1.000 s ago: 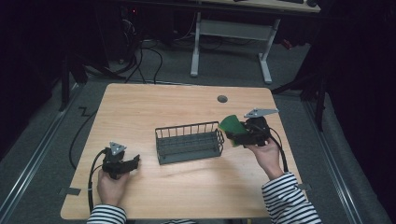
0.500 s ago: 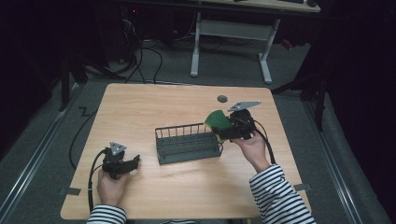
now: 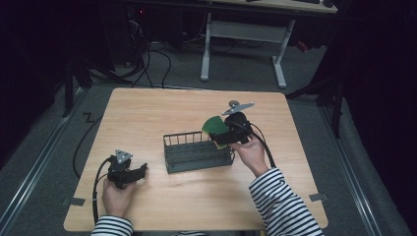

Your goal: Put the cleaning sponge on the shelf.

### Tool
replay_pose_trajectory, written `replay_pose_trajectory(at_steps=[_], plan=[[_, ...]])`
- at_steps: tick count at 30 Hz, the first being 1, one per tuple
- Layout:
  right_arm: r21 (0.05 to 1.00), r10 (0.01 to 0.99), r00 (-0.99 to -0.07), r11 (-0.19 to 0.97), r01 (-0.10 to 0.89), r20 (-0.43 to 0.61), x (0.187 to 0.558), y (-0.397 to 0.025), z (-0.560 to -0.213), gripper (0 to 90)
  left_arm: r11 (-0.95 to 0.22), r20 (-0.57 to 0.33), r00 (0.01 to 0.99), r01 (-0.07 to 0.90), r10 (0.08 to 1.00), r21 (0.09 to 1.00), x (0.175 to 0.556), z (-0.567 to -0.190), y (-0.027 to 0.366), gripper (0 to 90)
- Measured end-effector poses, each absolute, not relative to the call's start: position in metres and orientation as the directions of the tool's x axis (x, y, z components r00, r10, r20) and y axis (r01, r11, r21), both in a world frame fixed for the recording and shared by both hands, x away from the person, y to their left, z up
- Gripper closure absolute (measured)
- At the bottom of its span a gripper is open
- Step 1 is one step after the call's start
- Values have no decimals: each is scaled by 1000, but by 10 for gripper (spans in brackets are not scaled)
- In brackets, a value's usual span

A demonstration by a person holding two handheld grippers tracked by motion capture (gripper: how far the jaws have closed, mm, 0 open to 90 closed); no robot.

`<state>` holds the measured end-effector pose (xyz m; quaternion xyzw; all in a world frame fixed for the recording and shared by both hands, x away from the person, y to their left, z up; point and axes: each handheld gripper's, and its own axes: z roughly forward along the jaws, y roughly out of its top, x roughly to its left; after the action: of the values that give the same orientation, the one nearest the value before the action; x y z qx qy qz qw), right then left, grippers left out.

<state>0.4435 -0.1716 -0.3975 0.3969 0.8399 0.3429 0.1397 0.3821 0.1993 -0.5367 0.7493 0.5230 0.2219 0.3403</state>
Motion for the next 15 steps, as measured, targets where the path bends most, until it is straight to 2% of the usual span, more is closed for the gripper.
replay_pose_trajectory(at_steps=[9,15], plan=[[653,772,-633,453,606,52,453,-158,-411,292,-217,-30,355,633,934,743,382,-537,200,280],[636,790,-613,465,616,17,454,-156,-418,292,-215,-32,354,633,935,744,382,-537,200,280]])
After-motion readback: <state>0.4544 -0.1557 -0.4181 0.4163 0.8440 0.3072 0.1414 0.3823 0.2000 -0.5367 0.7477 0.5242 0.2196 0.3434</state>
